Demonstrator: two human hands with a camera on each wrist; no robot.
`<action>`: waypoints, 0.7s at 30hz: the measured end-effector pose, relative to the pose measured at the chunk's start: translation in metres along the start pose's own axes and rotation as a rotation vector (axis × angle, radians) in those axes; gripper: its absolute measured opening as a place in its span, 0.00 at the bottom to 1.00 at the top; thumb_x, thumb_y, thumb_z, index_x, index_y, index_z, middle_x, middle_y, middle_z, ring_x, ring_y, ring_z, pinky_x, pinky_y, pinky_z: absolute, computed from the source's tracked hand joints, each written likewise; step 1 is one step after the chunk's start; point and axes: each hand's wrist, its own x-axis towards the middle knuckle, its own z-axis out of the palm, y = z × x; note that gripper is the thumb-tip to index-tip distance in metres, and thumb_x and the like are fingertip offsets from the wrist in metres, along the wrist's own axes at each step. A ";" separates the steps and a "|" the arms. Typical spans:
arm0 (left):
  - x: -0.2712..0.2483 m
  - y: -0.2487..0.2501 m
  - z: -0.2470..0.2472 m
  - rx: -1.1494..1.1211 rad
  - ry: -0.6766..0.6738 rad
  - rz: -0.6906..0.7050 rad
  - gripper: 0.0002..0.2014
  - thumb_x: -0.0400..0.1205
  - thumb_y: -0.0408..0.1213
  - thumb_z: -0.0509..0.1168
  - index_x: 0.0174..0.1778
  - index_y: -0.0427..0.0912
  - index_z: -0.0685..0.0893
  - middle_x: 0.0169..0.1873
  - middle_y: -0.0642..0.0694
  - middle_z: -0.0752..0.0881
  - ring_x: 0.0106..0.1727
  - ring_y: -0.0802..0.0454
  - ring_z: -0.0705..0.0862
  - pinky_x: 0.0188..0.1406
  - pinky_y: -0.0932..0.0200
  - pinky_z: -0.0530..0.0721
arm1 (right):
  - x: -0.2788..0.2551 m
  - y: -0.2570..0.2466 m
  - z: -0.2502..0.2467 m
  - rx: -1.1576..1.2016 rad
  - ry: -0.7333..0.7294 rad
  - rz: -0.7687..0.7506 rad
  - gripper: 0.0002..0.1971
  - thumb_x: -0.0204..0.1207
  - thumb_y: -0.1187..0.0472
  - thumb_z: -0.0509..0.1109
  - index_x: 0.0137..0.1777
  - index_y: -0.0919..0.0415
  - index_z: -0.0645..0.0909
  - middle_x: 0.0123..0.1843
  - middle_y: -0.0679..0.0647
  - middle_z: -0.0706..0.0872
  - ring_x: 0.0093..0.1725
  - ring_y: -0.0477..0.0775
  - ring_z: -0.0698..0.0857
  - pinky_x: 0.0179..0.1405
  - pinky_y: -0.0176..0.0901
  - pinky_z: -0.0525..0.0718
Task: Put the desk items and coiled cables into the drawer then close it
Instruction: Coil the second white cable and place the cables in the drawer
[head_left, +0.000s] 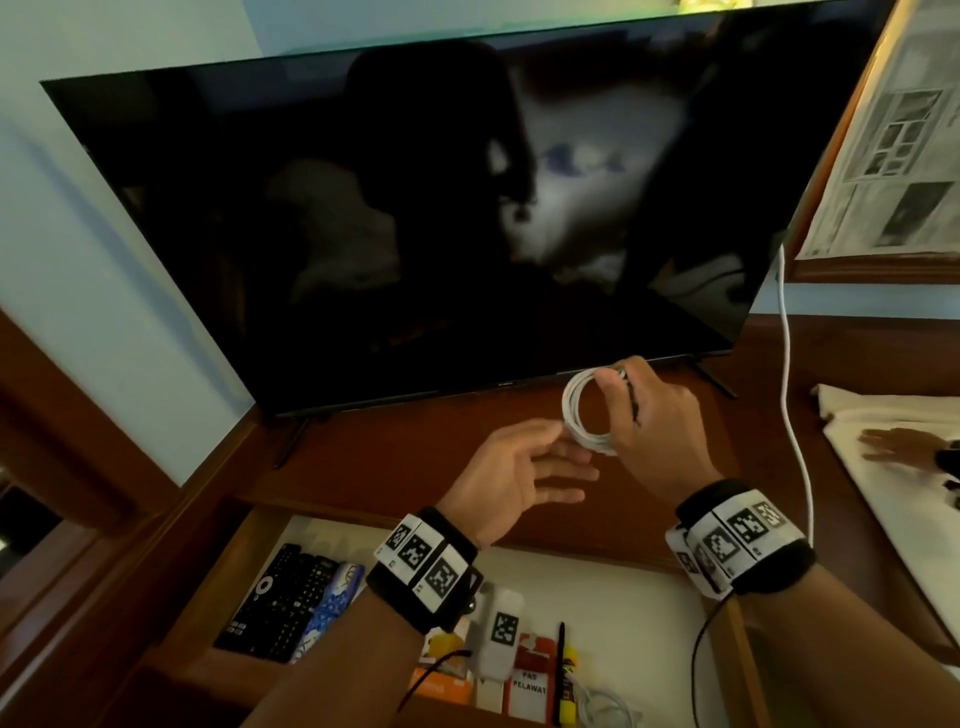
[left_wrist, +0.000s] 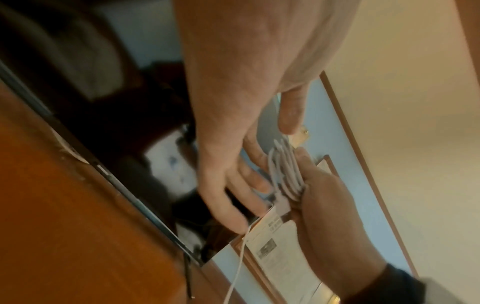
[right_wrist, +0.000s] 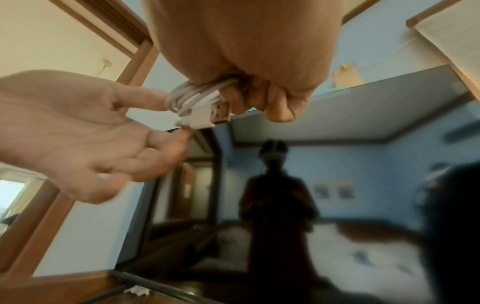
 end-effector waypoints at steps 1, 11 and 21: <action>-0.001 -0.002 -0.004 0.032 -0.012 0.001 0.16 0.92 0.39 0.58 0.67 0.33 0.84 0.62 0.32 0.87 0.66 0.33 0.87 0.71 0.30 0.81 | 0.001 0.002 -0.002 -0.003 -0.008 0.010 0.12 0.89 0.52 0.60 0.45 0.54 0.76 0.24 0.47 0.78 0.19 0.45 0.77 0.18 0.39 0.70; 0.003 0.012 -0.018 0.020 0.044 -0.045 0.07 0.88 0.29 0.65 0.57 0.29 0.85 0.51 0.22 0.87 0.47 0.36 0.90 0.50 0.47 0.91 | -0.004 0.003 -0.001 -0.027 -0.027 0.018 0.12 0.89 0.51 0.59 0.45 0.54 0.74 0.21 0.45 0.72 0.16 0.44 0.72 0.16 0.36 0.63; 0.004 0.014 0.005 -0.061 0.386 0.191 0.06 0.85 0.30 0.72 0.51 0.32 0.91 0.42 0.38 0.91 0.41 0.46 0.88 0.40 0.57 0.88 | -0.009 -0.004 0.012 -0.126 -0.013 0.015 0.14 0.89 0.51 0.58 0.49 0.60 0.78 0.23 0.40 0.70 0.17 0.40 0.69 0.19 0.32 0.58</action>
